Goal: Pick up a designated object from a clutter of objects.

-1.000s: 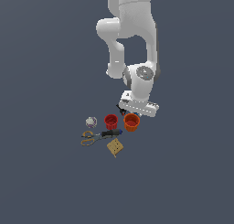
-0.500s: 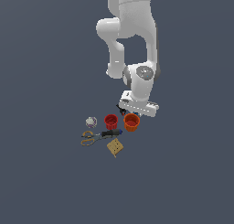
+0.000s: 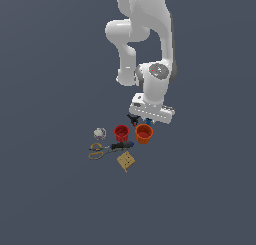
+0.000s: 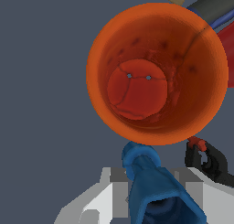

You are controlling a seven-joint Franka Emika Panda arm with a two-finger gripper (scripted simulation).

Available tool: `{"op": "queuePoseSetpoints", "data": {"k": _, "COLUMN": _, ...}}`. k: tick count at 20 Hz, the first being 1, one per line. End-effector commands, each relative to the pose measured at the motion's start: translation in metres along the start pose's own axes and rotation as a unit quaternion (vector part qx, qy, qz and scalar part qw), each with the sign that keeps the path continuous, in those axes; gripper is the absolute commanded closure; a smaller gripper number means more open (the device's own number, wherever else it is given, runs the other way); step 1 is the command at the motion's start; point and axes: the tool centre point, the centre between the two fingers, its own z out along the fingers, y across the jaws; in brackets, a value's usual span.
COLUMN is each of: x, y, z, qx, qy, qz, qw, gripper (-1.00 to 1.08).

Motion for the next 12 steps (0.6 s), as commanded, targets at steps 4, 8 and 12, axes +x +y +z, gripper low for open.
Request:
{"op": "queuePoseSetpoints", "data": {"k": 4, "x": -0.003, "y": 0.004, "z": -0.035, "qx": 0.000, "qy": 0.000, "qz": 0.000, "qw": 1.0000, "gripper": 1.08}}
{"op": "queuePoseSetpoints", "data": {"k": 8, "x": -0.006, "y": 0.008, "z": -0.068, "qx": 0.001, "qy": 0.000, "qz": -0.001, "qw": 1.0000, "gripper": 1.08}}
{"op": "queuePoseSetpoints", "data": {"k": 12, "x": -0.009, "y": 0.012, "z": -0.104, "qx": 0.001, "qy": 0.000, "qz": -0.001, "qw": 1.0000, "gripper": 1.08}}
